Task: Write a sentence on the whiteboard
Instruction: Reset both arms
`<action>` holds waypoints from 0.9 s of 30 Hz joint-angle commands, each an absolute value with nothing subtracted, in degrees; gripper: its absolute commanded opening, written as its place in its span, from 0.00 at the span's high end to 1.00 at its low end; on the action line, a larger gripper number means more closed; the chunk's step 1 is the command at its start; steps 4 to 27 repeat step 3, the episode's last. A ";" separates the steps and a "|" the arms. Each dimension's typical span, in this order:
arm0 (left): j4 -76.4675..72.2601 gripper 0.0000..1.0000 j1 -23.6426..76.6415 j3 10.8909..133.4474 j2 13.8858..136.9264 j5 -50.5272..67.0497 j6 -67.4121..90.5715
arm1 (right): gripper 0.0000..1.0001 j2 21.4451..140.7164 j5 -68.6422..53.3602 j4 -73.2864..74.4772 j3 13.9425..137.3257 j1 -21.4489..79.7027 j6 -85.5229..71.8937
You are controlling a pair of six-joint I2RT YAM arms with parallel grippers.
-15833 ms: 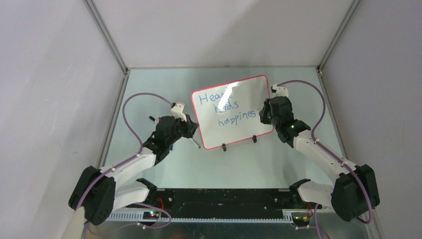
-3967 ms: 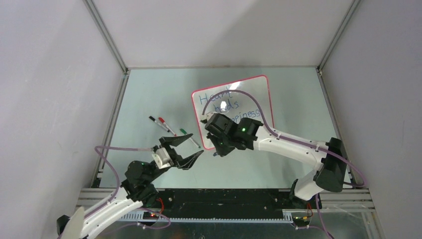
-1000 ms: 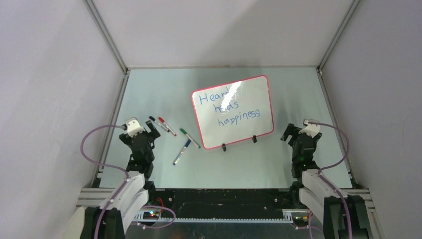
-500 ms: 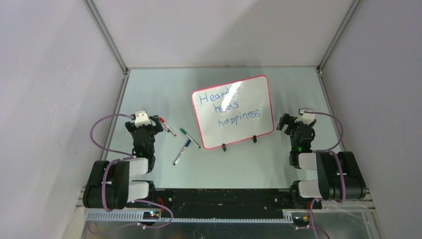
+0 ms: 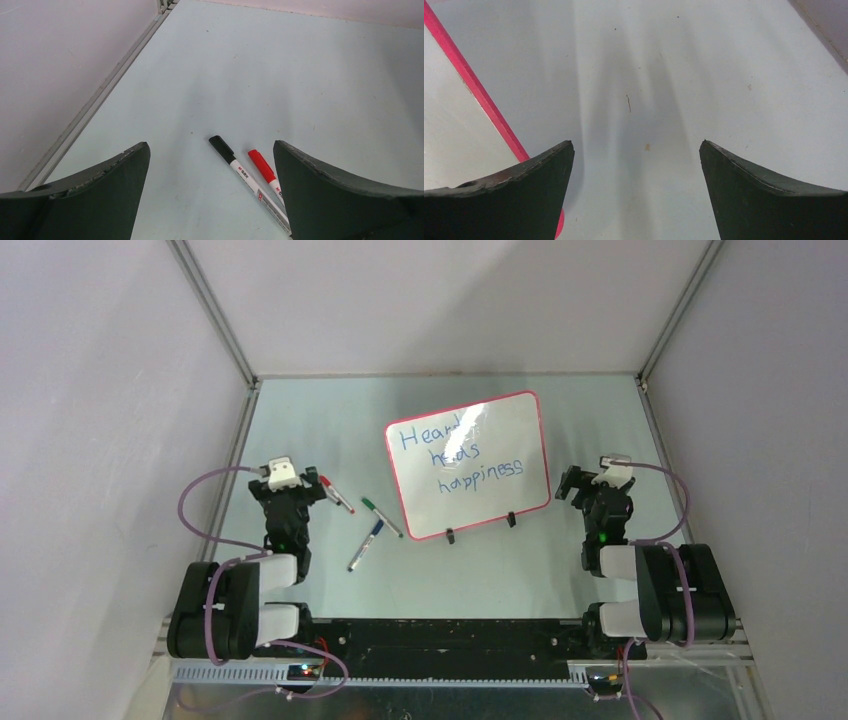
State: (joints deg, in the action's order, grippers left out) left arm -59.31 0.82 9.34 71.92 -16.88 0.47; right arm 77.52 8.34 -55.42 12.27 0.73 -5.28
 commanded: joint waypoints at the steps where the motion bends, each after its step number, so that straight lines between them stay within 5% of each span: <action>1: -60.91 0.01 0.27 10.82 72.11 -16.06 -0.44 | 0.01 77.71 8.38 -57.12 13.54 0.61 -4.16; 27: -60.95 0.01 0.24 10.70 72.14 -16.17 -0.44 | 0.01 77.71 8.43 -57.06 13.56 0.62 -4.13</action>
